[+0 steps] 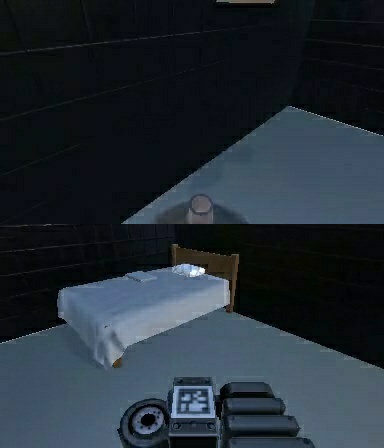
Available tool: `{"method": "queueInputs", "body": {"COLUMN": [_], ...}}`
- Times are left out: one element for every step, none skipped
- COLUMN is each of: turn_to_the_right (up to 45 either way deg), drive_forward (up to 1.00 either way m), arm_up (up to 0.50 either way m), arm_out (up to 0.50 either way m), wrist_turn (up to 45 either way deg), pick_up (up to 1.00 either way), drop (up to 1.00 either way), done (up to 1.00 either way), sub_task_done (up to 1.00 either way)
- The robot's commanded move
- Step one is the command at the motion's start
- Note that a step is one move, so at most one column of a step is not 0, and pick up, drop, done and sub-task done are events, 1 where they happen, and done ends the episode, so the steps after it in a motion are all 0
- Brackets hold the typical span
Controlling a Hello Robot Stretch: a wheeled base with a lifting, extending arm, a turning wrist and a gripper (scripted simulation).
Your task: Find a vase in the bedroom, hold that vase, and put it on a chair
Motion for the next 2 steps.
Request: {"method": "queueInputs", "body": {"turn_to_the_right": [-45.0, -45.0], "drive_forward": [0.0, 0.0], "arm_up": [0.0, 0.0], "arm_out": [0.0, 0.0], "wrist_turn": [0.0, 0.0], "pick_up": [0.0, 0.0], "drop": [0.0, 0.0], "done": [0.0, 0.0], "sub_task_done": [0.0, 0.0]}}
